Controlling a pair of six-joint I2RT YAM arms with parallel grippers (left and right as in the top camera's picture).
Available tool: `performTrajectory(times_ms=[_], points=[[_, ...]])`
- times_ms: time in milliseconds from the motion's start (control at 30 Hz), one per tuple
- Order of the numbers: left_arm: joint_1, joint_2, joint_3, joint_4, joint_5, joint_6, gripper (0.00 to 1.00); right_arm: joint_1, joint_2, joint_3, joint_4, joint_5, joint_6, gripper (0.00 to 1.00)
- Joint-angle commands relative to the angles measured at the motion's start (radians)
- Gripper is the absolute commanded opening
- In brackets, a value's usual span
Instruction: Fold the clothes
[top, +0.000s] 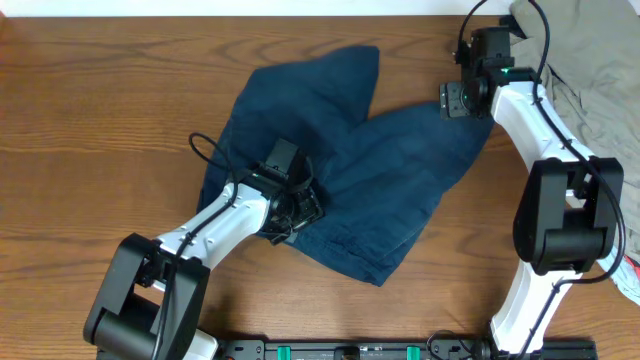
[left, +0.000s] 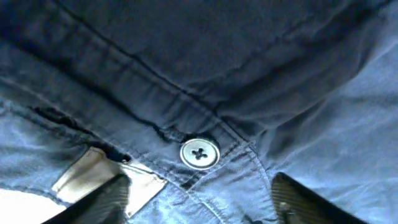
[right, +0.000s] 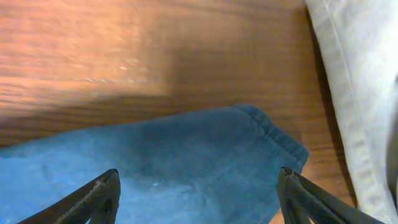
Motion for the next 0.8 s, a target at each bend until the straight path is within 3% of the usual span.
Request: performTrajectory(times_ms=[0, 100, 167, 267, 467, 633, 767], points=[[-0.002, 0.006, -0.004, 0.055, 0.013, -0.015, 0.64, -0.015, 0.023, -0.005, -0.017, 0.039, -0.012, 0.79], [-0.002, 0.006, -0.004, 0.096, 0.013, -0.015, 0.62, -0.025, 0.045, -0.013, -0.053, 0.039, -0.012, 0.73], [-0.002, 0.006, -0.004, 0.1, 0.012, -0.015, 0.61, -0.032, 0.064, -0.024, -0.082, 0.035, -0.012, 0.63], [-0.002, 0.006, -0.004, 0.099, 0.012, -0.014, 0.51, -0.041, 0.098, -0.047, -0.119, 0.034, -0.011, 0.45], [-0.002, 0.006, -0.004, 0.09, 0.011, -0.014, 0.52, -0.054, 0.129, -0.084, -0.206, 0.035, 0.05, 0.2], [-0.002, 0.006, -0.004, 0.069, 0.011, -0.014, 0.52, -0.062, 0.129, -0.085, -0.312, 0.035, 0.125, 0.05], [-0.002, 0.006, -0.005, 0.068, 0.006, -0.014, 0.52, -0.061, 0.129, -0.085, -0.391, 0.035, 0.157, 0.01]])
